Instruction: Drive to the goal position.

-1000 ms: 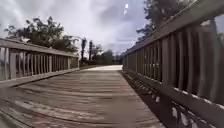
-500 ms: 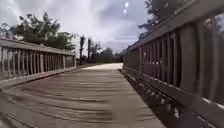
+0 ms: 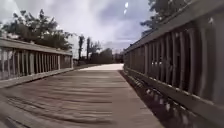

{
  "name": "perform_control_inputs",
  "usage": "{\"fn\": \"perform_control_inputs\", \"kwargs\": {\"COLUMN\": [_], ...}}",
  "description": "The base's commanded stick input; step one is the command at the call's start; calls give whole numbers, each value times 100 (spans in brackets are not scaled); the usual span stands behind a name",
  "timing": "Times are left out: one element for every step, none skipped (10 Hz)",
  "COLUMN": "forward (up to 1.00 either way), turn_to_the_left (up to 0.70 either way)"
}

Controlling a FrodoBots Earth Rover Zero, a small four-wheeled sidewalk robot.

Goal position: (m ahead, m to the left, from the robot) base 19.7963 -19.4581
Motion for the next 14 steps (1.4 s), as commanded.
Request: {"fn": "perform_control_inputs", "kwargs": {"forward": [85,85,85,85,85,85,85,85,85,85,85,85,85,85], "turn_to_the_left": [0,0,0,0,0,0,0,0,0,0,0,0,0,0]}}
